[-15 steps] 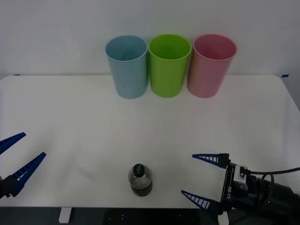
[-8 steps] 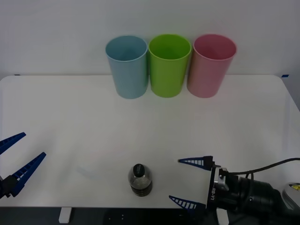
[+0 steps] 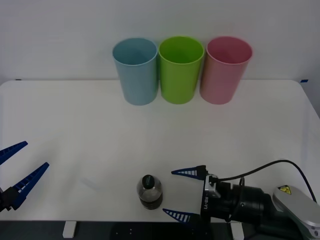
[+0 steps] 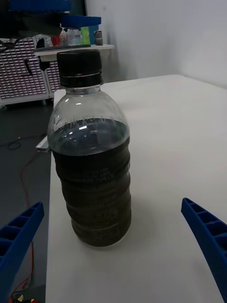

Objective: Grasp the object on the table and drop it into the matching bin: aluminum can to the light blue bin, PET bottle to the pink bin.

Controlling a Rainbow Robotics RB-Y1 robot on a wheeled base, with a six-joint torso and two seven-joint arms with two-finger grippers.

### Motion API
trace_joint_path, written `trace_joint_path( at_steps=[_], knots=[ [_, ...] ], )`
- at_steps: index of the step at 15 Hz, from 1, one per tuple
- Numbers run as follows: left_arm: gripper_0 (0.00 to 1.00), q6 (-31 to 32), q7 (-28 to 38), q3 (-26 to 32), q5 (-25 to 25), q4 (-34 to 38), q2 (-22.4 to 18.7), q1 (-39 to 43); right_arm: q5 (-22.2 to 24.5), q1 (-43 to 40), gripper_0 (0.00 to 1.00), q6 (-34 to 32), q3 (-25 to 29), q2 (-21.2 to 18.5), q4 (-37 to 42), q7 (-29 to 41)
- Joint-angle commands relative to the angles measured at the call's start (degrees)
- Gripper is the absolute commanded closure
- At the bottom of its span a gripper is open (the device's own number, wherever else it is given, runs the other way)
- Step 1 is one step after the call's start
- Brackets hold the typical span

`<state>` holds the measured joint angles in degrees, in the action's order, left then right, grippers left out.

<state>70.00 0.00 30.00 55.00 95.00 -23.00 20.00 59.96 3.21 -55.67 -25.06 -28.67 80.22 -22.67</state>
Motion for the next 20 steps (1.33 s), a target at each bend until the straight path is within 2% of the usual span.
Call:
trace_joint_path(
  at_steps=[1,10,20],
  knots=[
    [0.00,0.0,0.0,0.0,0.0,0.0,0.0,0.0,0.1,1.4,0.00,2.4,-2.4,0.9,-0.5,-0.1],
    [0.00,0.0,0.0,0.0,0.0,0.0,0.0,0.0,0.0,3.2,0.00,8.6,-7.5,2.9,-0.6,-0.2],
    [0.00,0.0,0.0,0.0,0.0,0.0,0.0,0.0,0.7,3.5,0.00,10.7,-8.4,4.3,-0.5,-0.3]
  ],
)
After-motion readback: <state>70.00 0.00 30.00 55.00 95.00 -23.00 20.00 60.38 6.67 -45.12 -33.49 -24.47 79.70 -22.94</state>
